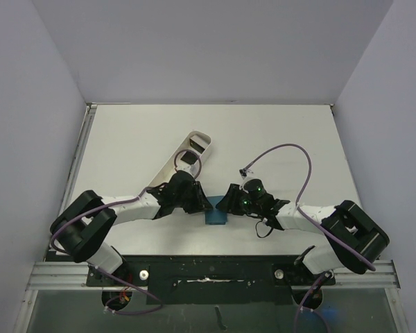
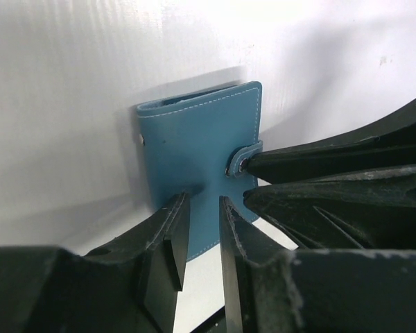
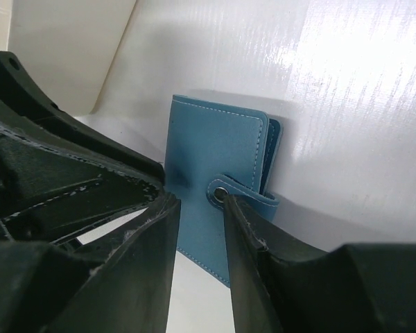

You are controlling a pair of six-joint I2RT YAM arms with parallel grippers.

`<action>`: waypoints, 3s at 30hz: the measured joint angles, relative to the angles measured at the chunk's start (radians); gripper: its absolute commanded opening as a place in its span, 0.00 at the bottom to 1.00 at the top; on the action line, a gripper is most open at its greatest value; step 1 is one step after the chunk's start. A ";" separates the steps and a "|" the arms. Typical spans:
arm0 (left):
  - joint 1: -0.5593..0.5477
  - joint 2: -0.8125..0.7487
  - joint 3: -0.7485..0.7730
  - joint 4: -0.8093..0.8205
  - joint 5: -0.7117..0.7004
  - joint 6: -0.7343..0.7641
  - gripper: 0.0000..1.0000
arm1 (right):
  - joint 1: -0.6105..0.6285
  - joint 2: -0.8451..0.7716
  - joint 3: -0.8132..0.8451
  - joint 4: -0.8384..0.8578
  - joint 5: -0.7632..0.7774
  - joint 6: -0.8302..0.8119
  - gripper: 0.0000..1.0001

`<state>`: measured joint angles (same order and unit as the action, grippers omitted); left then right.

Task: Put the credit cards into the card holder
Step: Close the card holder at the center of the board.

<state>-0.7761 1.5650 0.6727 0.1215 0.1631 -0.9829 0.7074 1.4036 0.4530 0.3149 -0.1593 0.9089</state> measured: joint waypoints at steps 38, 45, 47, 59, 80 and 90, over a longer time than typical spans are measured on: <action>0.007 0.014 -0.012 -0.052 -0.025 0.025 0.20 | -0.021 0.048 0.082 -0.101 -0.069 -0.068 0.29; 0.006 0.023 -0.010 -0.031 -0.019 0.025 0.20 | -0.019 0.046 0.082 -0.112 -0.119 -0.082 0.29; 0.006 0.024 -0.010 -0.029 -0.019 0.025 0.20 | -0.019 0.041 0.082 -0.128 -0.122 -0.087 0.29; 0.005 0.012 0.001 -0.051 -0.027 0.025 0.15 | -0.021 -0.019 0.167 -0.279 -0.028 -0.132 0.31; 0.006 0.042 0.022 -0.006 -0.036 0.016 0.02 | -0.033 0.042 0.169 -0.264 -0.021 -0.135 0.30; 0.005 0.051 0.019 0.011 -0.036 0.002 0.02 | -0.033 -0.064 0.168 -0.358 0.040 -0.111 0.30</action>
<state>-0.7708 1.6157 0.6922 0.1322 0.1272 -0.9806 0.6746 1.3392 0.6212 -0.0433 -0.1196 0.7975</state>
